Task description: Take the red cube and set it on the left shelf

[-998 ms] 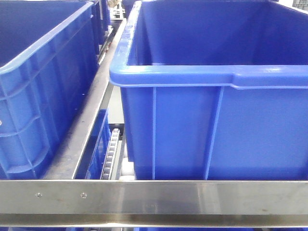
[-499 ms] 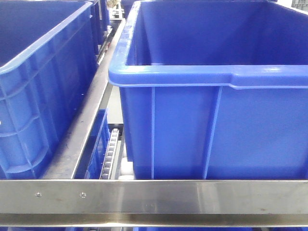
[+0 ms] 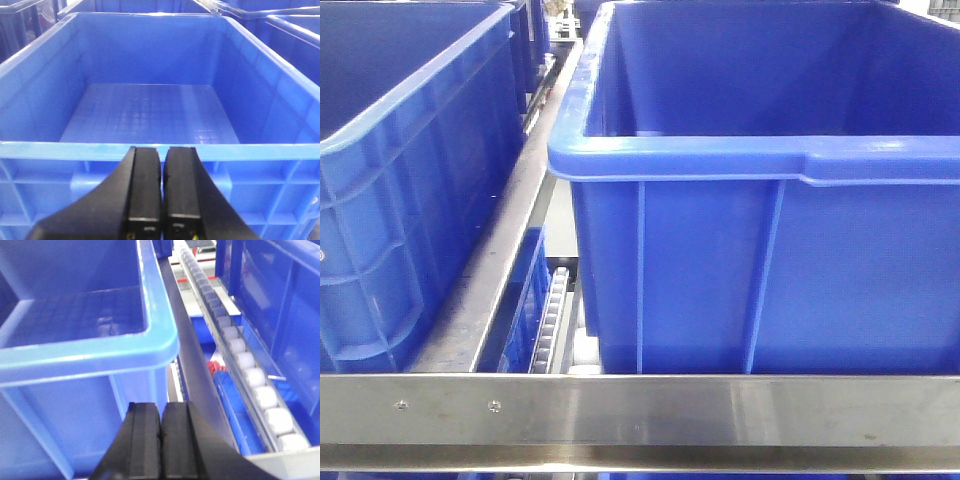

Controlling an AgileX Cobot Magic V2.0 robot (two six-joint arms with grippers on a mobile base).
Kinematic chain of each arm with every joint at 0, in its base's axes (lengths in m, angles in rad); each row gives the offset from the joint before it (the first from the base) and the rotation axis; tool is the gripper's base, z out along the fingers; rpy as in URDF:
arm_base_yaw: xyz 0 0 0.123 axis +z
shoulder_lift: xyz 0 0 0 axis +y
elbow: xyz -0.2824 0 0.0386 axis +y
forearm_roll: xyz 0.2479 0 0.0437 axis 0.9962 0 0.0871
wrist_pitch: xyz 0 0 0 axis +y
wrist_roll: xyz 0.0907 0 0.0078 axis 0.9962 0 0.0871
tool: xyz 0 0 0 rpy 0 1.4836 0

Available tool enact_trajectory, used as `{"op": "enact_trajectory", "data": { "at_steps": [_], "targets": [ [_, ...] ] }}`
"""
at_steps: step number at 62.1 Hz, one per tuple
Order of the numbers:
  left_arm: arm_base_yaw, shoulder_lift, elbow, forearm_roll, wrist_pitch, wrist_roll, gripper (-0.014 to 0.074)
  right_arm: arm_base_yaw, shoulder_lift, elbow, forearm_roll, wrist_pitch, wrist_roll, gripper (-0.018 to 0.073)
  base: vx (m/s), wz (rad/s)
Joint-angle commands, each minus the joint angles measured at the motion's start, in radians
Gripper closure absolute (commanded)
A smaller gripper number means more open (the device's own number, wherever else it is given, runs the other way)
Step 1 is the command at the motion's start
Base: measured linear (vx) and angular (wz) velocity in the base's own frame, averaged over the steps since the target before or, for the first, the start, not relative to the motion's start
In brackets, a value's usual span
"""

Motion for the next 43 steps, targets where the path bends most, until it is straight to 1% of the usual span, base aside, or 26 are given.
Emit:
{"op": "enact_trajectory", "data": {
  "at_steps": [1,43],
  "targets": [
    [-0.006,-0.015,0.024,-0.002,-0.084,-0.005,0.0495,-0.007,-0.018,-0.024,-0.014,-0.109,0.003,0.0475,0.00,0.00],
    [-0.006,-0.015,0.024,-0.002,-0.084,-0.005,0.0495,-0.007,-0.018,-0.024,-0.014,-0.109,0.003,0.0475,0.00,0.00]
  ]
}}
